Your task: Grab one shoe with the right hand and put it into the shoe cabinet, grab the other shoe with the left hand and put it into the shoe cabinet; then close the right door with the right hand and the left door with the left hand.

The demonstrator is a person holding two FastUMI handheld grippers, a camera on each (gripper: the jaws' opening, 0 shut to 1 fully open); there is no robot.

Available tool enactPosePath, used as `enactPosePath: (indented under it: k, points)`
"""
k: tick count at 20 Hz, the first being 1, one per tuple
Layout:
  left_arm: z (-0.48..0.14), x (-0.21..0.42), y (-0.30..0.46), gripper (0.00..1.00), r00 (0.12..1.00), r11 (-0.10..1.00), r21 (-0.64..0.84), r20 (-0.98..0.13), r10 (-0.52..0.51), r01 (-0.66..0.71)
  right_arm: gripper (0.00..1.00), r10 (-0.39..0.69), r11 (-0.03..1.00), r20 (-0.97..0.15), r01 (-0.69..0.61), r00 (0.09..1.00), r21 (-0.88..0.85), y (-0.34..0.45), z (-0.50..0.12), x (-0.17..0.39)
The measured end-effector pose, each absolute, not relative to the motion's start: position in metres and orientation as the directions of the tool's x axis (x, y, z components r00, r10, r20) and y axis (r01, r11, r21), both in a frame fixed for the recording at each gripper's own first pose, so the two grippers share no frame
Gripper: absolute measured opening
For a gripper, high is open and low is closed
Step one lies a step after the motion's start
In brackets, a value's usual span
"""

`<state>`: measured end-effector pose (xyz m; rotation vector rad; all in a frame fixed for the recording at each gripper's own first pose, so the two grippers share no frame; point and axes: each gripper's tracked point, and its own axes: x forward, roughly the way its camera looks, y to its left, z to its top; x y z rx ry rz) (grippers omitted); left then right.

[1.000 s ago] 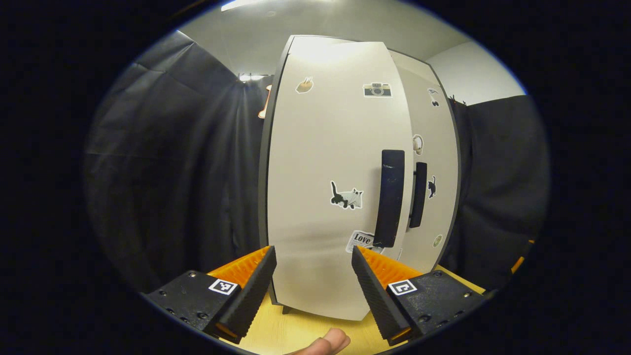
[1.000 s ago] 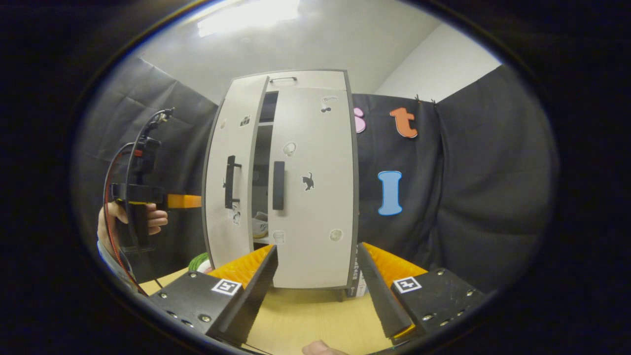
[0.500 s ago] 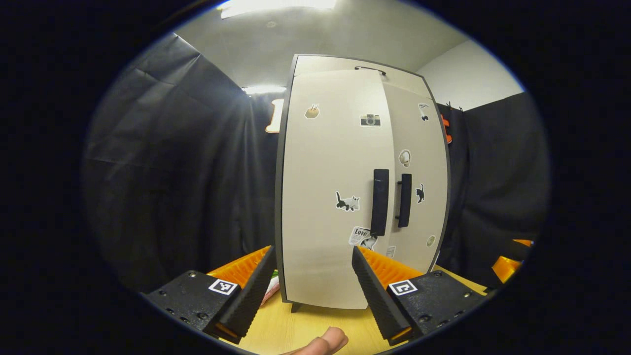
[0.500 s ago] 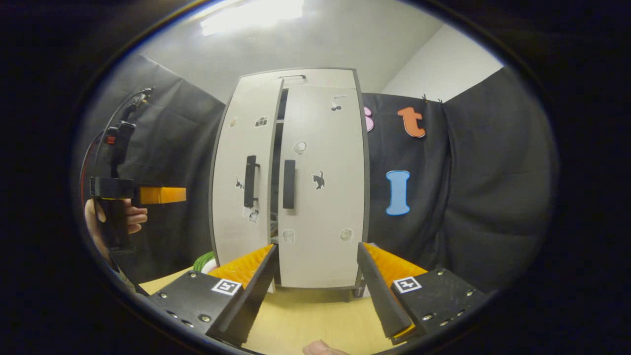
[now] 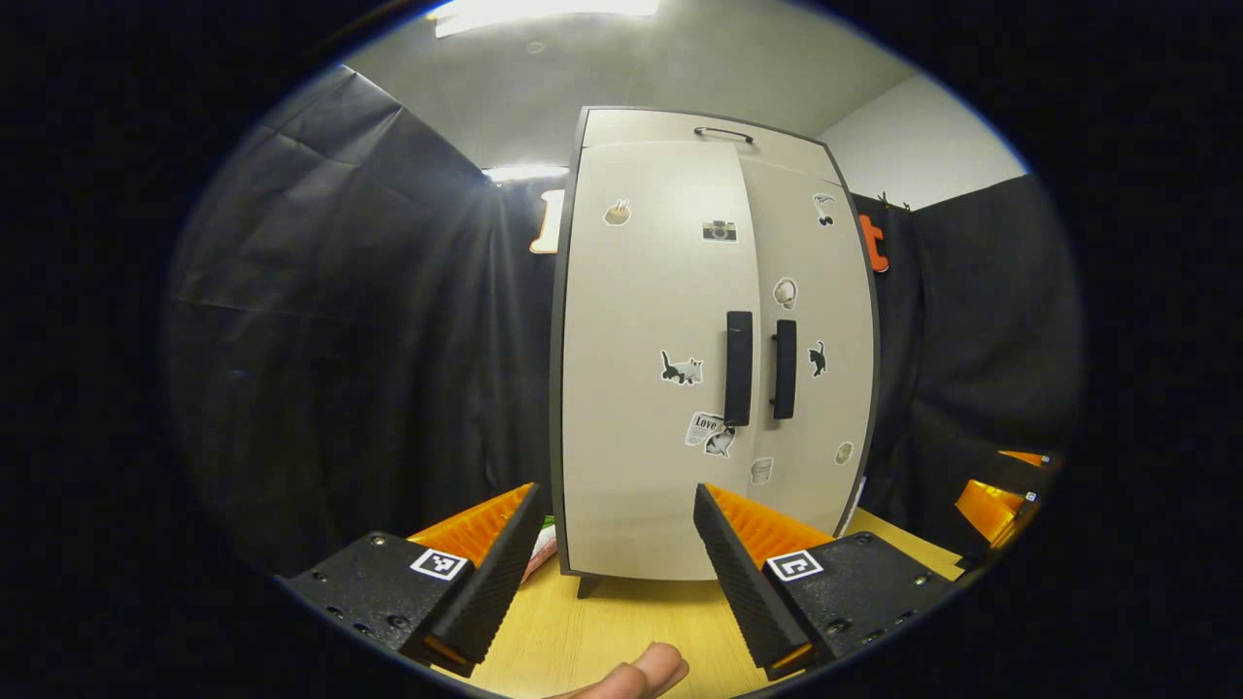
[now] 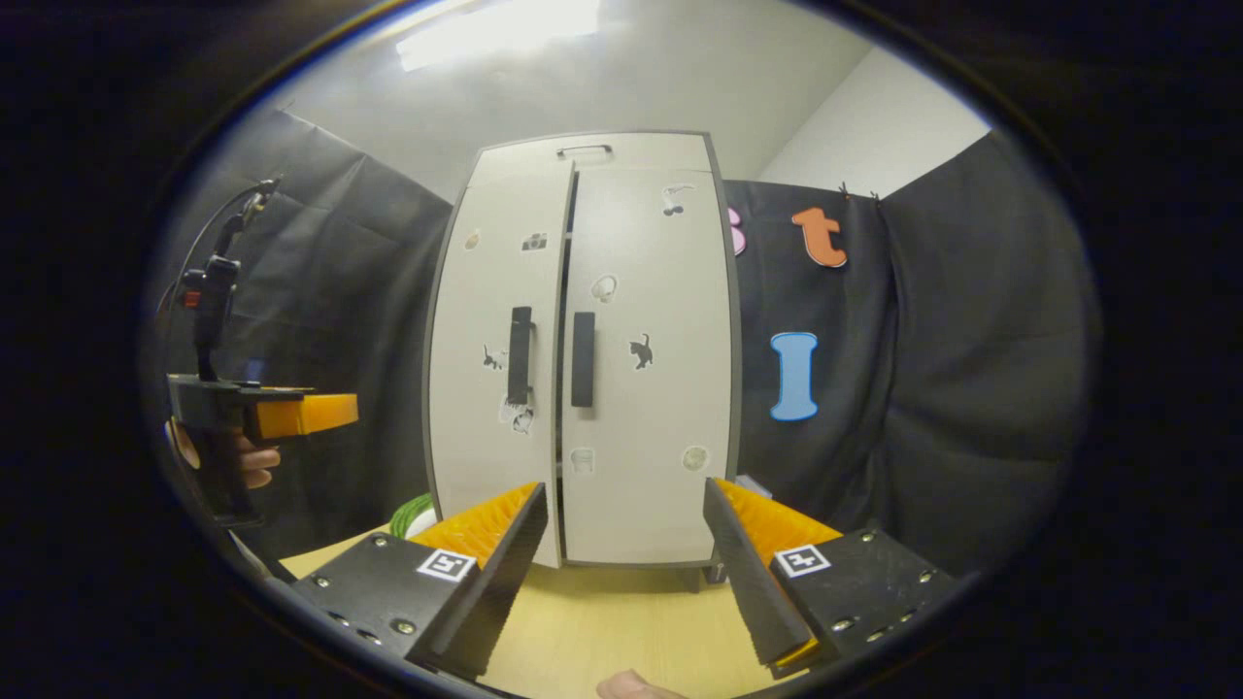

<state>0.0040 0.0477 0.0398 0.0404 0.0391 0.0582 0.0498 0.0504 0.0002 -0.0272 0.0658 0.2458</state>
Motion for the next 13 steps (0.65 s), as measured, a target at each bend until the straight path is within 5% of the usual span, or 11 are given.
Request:
enactPosePath:
  k: [13]
  points:
    - [-0.002,-0.025,0.019,0.96,0.996,0.996,0.084,-0.084,0.023,-0.016,0.94,0.245,0.969,-0.053,-0.246,0.968,0.002,0.056,0.003,0.041]
